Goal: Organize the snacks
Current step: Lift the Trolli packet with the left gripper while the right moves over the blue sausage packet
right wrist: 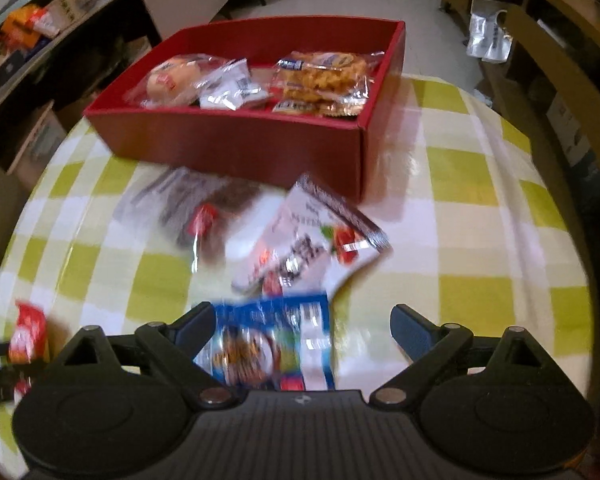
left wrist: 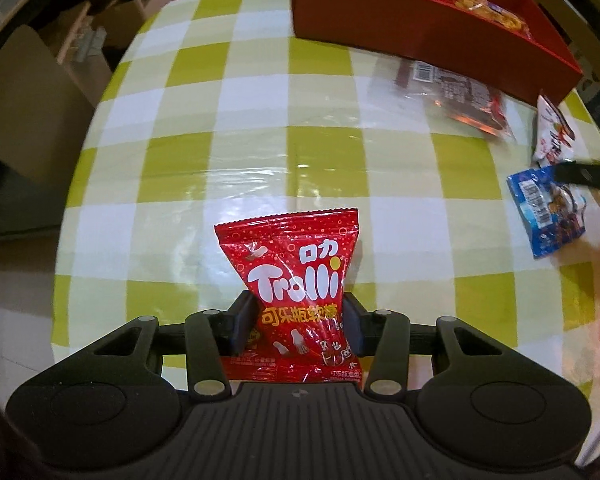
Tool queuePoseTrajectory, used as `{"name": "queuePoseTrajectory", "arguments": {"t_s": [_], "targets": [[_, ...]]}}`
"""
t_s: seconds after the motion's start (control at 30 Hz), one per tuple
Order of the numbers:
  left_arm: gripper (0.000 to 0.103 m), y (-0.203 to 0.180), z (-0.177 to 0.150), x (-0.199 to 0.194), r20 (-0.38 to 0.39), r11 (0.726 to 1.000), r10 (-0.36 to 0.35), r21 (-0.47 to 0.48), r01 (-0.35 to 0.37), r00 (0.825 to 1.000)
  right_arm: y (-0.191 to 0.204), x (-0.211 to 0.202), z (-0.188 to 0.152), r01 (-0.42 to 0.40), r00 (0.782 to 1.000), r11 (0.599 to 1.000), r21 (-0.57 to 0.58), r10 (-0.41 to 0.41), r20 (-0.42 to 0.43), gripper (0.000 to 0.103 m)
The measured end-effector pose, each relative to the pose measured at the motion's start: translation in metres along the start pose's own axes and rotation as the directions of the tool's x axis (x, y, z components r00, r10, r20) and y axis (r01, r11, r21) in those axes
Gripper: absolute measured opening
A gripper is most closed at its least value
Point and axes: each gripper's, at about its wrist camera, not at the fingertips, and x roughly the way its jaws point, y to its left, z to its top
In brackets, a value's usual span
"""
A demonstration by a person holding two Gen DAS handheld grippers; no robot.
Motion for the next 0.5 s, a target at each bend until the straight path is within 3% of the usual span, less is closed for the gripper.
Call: {"name": "queuePoseTrajectory", "arguments": {"t_s": [0.07,0.2,0.23,0.33,0.37,0.4,0.47,0.5], "targets": [[0.054,-0.001,0.001,0.002,-0.006,1.000,0.002,0.004,-0.002,1.000,0.001,0.008,0.000,-0.088,0.995,0.995,0.038,0.089,-0.038,0.103],[0.054,0.003,0.004,0.005,-0.013,1.000,0.002,0.000,-0.002,1.000,0.014,0.002,-0.013,-0.132,0.986,0.991,0.022,0.134,-0.096,0.103],[0.054,0.003,0.003,0.004,-0.013,1.000,0.001,-0.002,-0.001,1.000,0.011,-0.002,-0.018,-0.184,0.973,0.980,0.070,0.192,-0.126,0.103],[0.054,0.006,0.003,0.004,-0.017,1.000,-0.006,-0.007,0.006,1.000,0.007,-0.021,-0.035,-0.389,0.890,0.895,0.219,0.426,-0.162,0.103],[0.054,0.007,0.003,0.004,-0.017,1.000,-0.005,-0.009,0.005,1.000,0.010,-0.030,-0.036,-0.402,0.889,0.896,0.190,0.431,-0.153,0.103],[0.055,0.008,0.003,0.004,-0.016,1.000,-0.005,-0.011,0.005,1.000,0.015,-0.038,-0.035,-0.371,0.911,0.920,0.130,0.387,-0.142,0.103],[0.055,0.008,0.003,0.004,-0.016,1.000,-0.004,-0.012,0.003,1.000,0.029,-0.044,-0.027,-0.197,0.976,0.980,-0.037,0.193,-0.102,0.103],[0.055,0.007,0.003,0.004,-0.015,1.000,0.001,-0.007,-0.001,1.000,0.036,-0.041,-0.025,-0.124,0.989,0.986,-0.109,0.114,-0.095,0.103]]}}
